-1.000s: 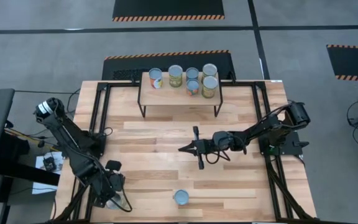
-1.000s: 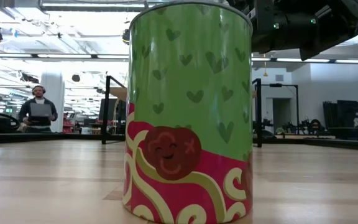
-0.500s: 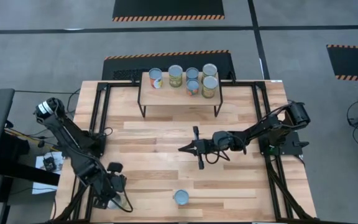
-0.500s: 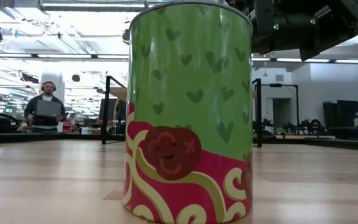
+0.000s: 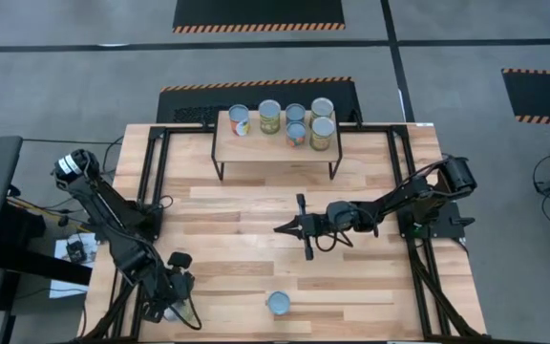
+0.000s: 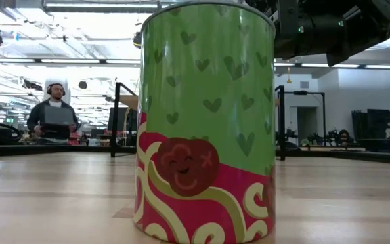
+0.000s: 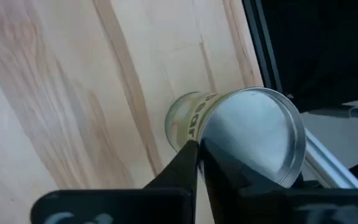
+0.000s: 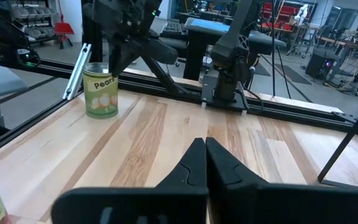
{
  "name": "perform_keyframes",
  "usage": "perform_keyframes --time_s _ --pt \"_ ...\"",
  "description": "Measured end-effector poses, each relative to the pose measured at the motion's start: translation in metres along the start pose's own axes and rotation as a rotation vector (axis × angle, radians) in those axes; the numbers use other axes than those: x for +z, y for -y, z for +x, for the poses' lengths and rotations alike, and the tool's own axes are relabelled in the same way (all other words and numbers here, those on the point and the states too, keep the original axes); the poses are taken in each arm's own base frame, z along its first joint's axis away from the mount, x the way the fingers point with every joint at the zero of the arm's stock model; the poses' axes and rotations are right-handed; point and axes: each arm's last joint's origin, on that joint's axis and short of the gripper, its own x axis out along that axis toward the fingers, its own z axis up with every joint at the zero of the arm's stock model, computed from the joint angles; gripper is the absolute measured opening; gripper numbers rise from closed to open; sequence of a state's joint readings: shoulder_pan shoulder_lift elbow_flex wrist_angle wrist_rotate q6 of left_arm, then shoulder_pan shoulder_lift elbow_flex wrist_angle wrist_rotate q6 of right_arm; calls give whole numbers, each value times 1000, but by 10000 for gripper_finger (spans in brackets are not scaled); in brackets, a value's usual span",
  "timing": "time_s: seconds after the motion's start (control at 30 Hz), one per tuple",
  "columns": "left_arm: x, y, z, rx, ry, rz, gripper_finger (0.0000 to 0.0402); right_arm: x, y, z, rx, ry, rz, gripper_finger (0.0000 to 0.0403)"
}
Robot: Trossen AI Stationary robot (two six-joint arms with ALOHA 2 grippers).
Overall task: Pick and place cans onto a shelf
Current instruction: Put the middle left large light green can on the shelf and align it with the large light green can
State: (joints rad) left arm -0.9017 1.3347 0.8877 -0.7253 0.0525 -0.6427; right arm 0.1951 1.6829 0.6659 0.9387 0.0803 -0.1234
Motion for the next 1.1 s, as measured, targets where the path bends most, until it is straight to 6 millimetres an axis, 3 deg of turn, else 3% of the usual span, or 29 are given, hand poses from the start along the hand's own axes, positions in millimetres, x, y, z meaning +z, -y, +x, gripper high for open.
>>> perform_keyframes --time_s 0.13,0.3,0.63,0.9,1.1 --pt "2 -8 -8 5 37 35 1 0 0 0 1 1 0 5" --pt "12 -30 -37 1 176 18 0 4 -2 -2 6 12 -11 5" --pt "60 -96 -133 141 533 -154 0 23 -15 -17 -73 -49 -31 5" --pt "66 -172 -218 227 741 -380 0 32 -32 -28 -109 -76 -49 5" --pt "78 -238 -241 304 637 -487 0 31 -34 -29 -120 -84 -50 6"
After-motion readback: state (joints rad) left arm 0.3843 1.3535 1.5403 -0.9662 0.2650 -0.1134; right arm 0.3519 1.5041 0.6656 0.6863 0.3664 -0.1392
